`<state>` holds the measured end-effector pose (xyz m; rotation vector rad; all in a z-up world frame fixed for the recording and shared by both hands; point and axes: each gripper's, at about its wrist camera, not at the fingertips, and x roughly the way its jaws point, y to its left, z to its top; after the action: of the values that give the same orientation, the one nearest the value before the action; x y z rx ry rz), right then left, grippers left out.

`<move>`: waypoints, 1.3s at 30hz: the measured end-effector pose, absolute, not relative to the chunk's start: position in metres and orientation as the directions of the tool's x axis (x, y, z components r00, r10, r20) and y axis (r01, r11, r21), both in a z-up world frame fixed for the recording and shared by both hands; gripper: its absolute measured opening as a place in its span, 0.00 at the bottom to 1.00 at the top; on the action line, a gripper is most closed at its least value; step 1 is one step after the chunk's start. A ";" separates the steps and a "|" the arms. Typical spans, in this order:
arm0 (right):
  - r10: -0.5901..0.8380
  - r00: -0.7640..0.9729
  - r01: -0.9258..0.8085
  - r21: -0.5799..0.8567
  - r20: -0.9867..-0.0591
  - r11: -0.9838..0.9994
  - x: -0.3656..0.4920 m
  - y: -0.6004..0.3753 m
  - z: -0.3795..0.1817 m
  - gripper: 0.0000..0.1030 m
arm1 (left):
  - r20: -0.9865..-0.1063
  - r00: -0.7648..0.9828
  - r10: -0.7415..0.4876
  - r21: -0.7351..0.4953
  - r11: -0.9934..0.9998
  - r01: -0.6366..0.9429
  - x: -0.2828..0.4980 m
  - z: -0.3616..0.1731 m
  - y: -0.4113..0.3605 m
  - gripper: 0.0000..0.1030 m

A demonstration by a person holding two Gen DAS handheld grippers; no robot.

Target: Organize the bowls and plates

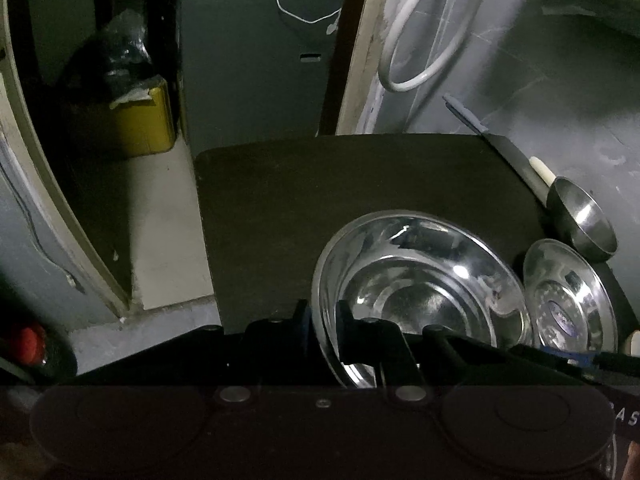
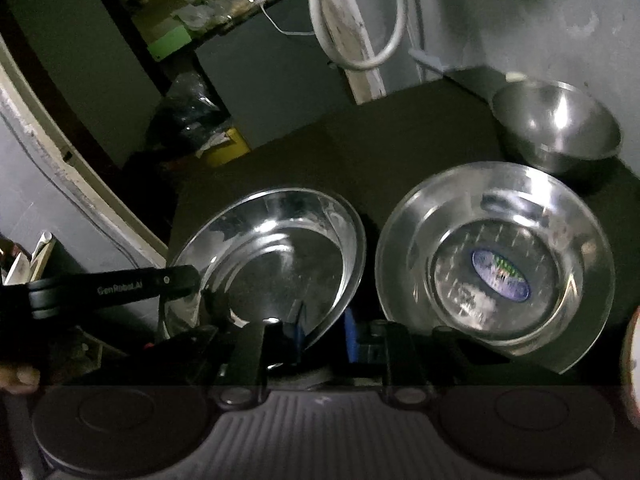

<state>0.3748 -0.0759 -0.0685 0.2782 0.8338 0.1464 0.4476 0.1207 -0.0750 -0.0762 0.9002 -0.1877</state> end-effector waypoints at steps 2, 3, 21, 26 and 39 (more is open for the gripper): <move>0.237 0.677 -0.034 0.292 -0.696 0.956 0.371 -0.076 -0.065 0.22 | -0.761 0.619 -0.196 -0.143 0.980 0.136 0.442 -0.070 0.121 0.13; 0.239 0.681 -0.040 0.291 -0.692 0.956 0.368 -0.077 -0.063 0.22 | -0.755 0.625 -0.199 -0.144 0.980 0.138 0.438 -0.067 0.121 0.13; 0.200 0.727 -0.048 0.241 -0.657 0.969 0.288 -0.113 -0.034 0.22 | -0.746 0.602 -0.284 -0.172 0.956 0.238 0.363 -0.047 0.085 0.15; 0.187 0.718 -0.034 0.235 -0.671 0.971 0.261 -0.124 -0.038 0.22 | -0.771 0.568 -0.289 -0.158 0.950 0.269 0.340 -0.053 0.072 0.16; 0.174 0.710 -0.027 0.221 -0.683 0.975 0.226 -0.129 -0.043 0.22 | -0.796 0.554 -0.242 -0.048 0.939 0.342 0.302 -0.055 0.050 0.19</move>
<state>0.2262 -0.1290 -0.0426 0.2005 0.7752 0.1125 0.3024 0.0502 -0.0546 0.1171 0.9213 -0.3457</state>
